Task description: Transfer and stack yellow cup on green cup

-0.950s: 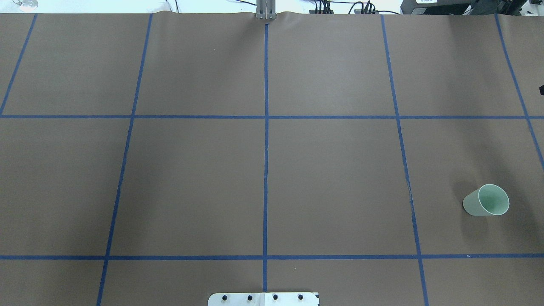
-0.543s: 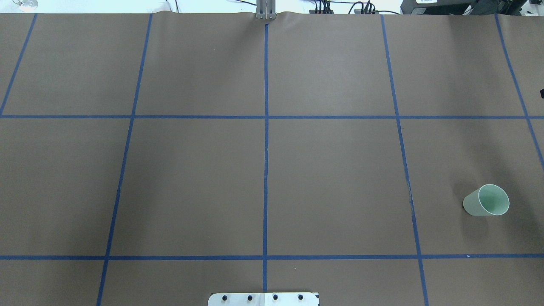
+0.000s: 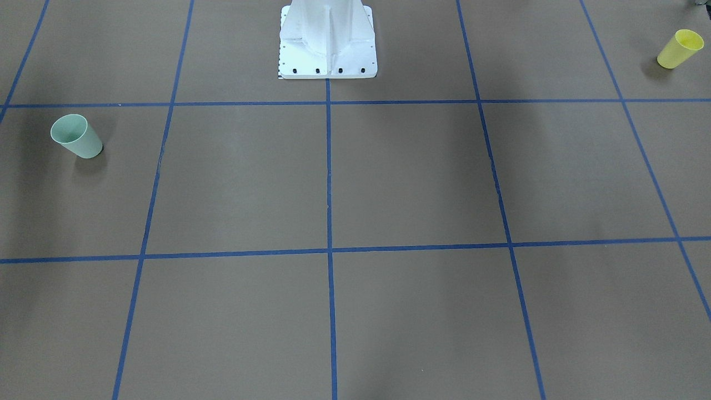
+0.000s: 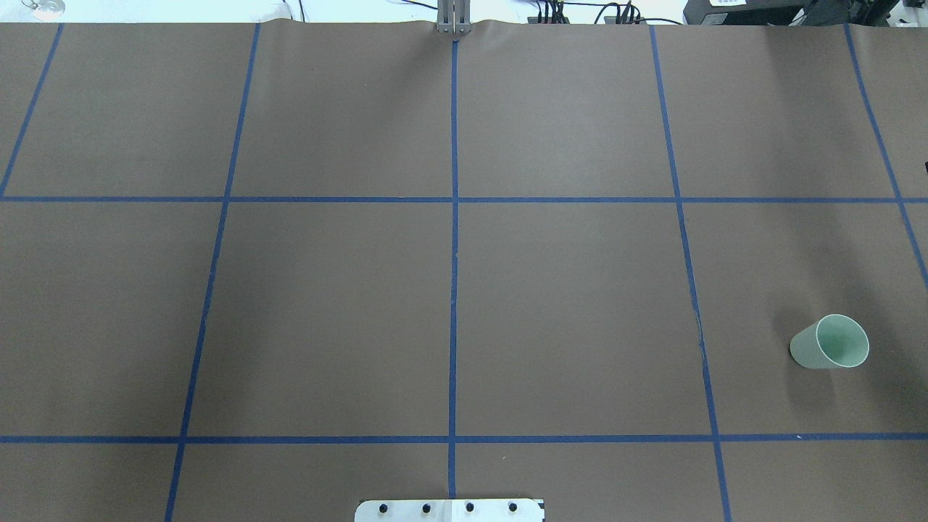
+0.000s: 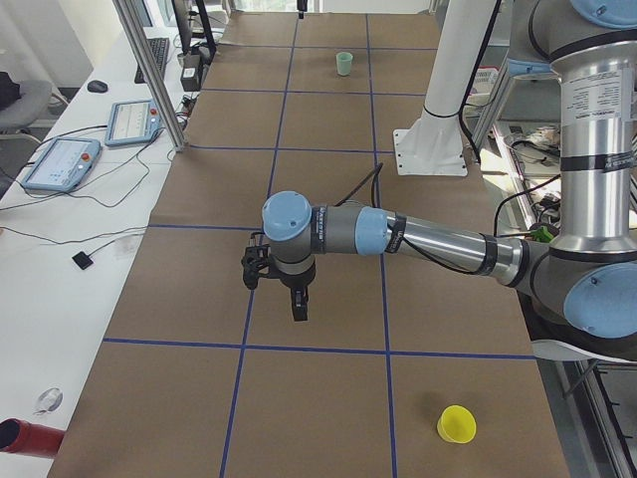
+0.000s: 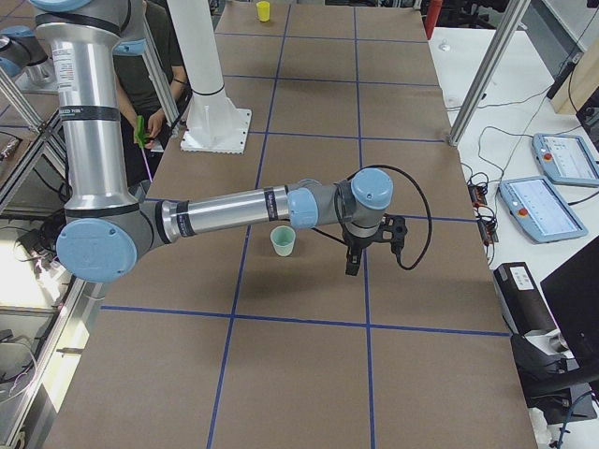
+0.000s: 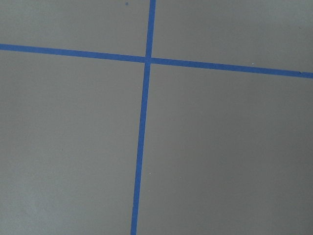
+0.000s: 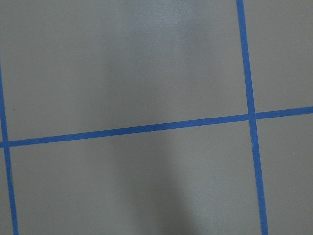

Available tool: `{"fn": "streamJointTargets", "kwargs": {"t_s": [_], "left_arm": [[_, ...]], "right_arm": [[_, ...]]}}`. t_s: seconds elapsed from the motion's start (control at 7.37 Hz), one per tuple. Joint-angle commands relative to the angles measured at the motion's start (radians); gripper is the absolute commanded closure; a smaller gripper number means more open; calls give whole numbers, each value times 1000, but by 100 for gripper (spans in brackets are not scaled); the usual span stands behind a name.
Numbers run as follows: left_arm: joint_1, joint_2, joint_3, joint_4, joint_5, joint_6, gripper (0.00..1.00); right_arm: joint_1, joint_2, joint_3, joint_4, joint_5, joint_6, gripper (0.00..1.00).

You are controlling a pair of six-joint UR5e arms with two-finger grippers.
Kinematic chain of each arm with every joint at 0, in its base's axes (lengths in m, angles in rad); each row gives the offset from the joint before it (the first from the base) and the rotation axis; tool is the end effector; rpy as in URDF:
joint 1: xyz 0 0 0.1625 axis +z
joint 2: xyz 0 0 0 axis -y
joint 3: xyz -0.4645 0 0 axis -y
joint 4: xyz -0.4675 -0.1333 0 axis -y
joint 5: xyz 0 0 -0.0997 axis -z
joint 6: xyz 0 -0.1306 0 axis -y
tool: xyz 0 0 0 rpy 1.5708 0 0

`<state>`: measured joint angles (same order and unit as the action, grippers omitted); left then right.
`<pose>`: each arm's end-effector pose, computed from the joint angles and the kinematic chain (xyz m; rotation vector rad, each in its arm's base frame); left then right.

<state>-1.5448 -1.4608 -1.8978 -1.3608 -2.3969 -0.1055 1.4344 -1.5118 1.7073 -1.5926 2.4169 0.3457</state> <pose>-0.0241 -0.5067 0.6113 -0.0477 0.8249 -0.0720 -0.0463 -0.5984 0.6034 -0.0430 -0.8589 0.1228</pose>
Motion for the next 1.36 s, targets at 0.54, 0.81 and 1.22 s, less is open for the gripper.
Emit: {"fn": "streamJointTargets", "kwargs": {"t_s": [0.54, 0.81, 1.22], "left_arm": [[21, 13, -33, -21, -11, -157, 0], [112, 25, -33, -137, 27, -489, 0], [334, 36, -33, -244, 285, -979, 0]], "right_arm": [[-58, -5, 8, 22, 7, -1, 0], [-89, -7, 8, 43, 7, 6, 0], [-121, -7, 8, 43, -1, 6, 0]]}}
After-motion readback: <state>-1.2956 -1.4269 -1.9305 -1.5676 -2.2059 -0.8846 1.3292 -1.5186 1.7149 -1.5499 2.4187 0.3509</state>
